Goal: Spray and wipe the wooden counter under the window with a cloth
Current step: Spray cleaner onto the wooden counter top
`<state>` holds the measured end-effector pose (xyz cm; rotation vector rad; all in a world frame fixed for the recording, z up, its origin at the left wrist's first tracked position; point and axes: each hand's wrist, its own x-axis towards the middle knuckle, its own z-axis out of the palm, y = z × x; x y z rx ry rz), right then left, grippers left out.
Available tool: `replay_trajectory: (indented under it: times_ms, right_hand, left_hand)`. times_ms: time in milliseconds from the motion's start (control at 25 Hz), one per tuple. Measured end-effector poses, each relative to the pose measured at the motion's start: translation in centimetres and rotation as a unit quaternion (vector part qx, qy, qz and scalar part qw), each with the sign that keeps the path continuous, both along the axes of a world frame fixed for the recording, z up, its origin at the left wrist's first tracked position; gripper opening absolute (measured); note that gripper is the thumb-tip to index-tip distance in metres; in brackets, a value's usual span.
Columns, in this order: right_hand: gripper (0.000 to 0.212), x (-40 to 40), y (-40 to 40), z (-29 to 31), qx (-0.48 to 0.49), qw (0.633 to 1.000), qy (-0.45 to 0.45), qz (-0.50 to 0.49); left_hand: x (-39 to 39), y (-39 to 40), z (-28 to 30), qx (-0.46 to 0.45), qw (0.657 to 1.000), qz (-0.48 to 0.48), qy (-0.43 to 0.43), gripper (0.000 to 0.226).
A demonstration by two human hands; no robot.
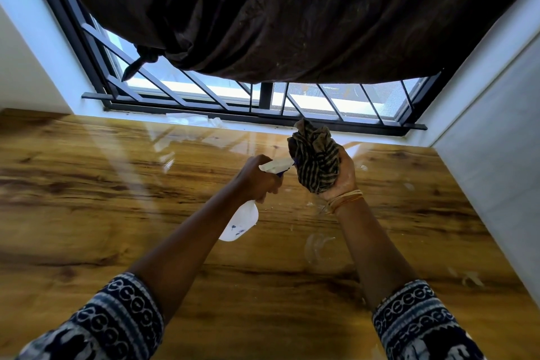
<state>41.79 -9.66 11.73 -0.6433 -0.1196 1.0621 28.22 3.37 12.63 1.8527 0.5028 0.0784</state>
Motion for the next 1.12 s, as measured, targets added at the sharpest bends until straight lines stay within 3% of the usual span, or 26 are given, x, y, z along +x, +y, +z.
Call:
replay_trajectory:
  times_ms: [520,840,1120]
  right_hand:
    - [0.055,-1.2,3.3,0.1,0.001,1.0,0.0,0.029]
    - [0.046,-5.6,11.6,-0.3,-0.039,0.998,-0.009,0.047]
    - [0.05,-8.1,18.0,-2.4,-0.031,0.994,0.019,0.105]
  left_hand:
    - [-2.1,3.0,0.5,0.007,0.996,0.034,-0.087,0.008]
    - [-8.3,12.4,0.5,-0.012,0.956,0.211,-0.202,0.034]
    - [-14.4,20.6,0.7,-0.008,0.937,0.274,-0.218,0.032]
